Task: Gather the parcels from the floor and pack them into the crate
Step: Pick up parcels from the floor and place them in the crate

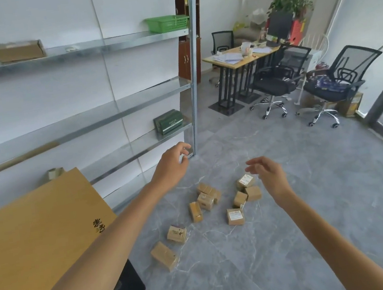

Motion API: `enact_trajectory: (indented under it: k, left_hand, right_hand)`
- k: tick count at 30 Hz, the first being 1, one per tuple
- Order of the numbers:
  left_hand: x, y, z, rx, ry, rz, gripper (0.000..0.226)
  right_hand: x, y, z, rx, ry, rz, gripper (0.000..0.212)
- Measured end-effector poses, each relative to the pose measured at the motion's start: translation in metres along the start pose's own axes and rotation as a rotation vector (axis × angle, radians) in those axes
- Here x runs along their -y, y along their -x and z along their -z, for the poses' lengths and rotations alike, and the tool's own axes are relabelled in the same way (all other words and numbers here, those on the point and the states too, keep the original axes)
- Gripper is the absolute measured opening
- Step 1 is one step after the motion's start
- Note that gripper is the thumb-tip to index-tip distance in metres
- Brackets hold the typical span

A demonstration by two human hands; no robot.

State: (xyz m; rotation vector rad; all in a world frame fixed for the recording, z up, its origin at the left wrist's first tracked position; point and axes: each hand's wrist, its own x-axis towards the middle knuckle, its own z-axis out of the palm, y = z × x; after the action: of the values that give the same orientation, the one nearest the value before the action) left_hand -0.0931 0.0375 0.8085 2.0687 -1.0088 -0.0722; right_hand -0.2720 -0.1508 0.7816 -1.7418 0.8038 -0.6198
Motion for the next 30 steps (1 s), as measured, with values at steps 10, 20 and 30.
enact_trajectory:
  k: [10,20,30]
  left_hand:
    - [0.052,-0.127,-0.030,0.082,0.007,0.010,0.027]
    - [0.101,-0.291,-0.138,0.202,-0.017,0.092,0.028]
    - [0.178,-0.430,-0.258,0.227,0.048,0.281,0.025]
  right_hand:
    - [-0.031,-0.112,-0.048,0.043,0.173,-0.006,0.032]
    - [-0.082,-0.294,-0.054,0.080,0.116,-0.094,0.027]
    - [-0.189,-0.475,-0.079,0.151,0.176,-0.353,0.029]
